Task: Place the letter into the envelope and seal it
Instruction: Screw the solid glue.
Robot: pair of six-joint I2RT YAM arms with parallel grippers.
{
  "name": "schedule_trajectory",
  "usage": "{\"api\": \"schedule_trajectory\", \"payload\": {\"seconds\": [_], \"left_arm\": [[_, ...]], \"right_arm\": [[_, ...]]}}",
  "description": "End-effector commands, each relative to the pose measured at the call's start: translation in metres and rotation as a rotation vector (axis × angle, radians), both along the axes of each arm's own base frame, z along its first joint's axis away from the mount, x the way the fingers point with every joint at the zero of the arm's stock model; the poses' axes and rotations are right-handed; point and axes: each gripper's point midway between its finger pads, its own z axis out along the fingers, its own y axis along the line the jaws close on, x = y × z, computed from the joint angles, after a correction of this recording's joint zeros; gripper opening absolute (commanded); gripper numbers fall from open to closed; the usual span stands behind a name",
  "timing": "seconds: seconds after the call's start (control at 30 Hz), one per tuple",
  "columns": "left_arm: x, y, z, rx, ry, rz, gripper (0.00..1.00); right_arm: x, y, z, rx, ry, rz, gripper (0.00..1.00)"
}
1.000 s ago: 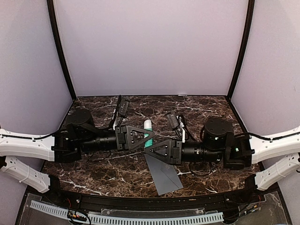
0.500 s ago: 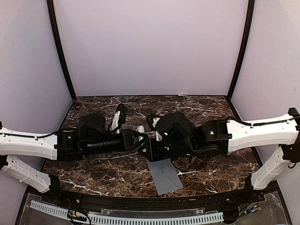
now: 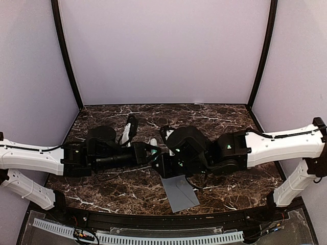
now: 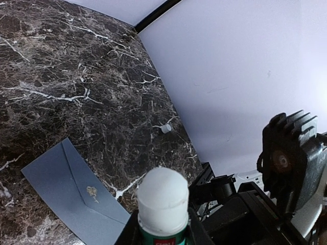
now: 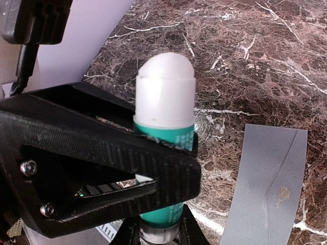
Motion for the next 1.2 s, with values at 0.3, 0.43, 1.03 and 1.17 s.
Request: {"api": "schedule_trajectory", "payload": {"seconds": [0.3, 0.43, 1.03, 1.17], "left_arm": [[-0.043, -0.001, 0.070, -0.201, -0.116, -0.230, 0.00], [-0.063, -0.001, 0.096, -0.310, -0.189, -0.347, 0.00], [-0.105, 0.008, 0.151, -0.621, -0.325, -0.558, 0.00], [-0.103, 0.006, 0.148, -0.618, -0.312, -0.556, 0.00]], "right_arm": [[-0.045, -0.025, 0.110, 0.513, -0.117, 0.219, 0.66], [-0.059, -0.039, 0.116, 0.658, -0.122, 0.294, 0.77], [-0.098, -0.014, 0.148, 0.910, -0.132, 0.502, 0.64], [-0.100, -0.011, 0.150, 0.905, -0.142, 0.499, 0.58]]}}
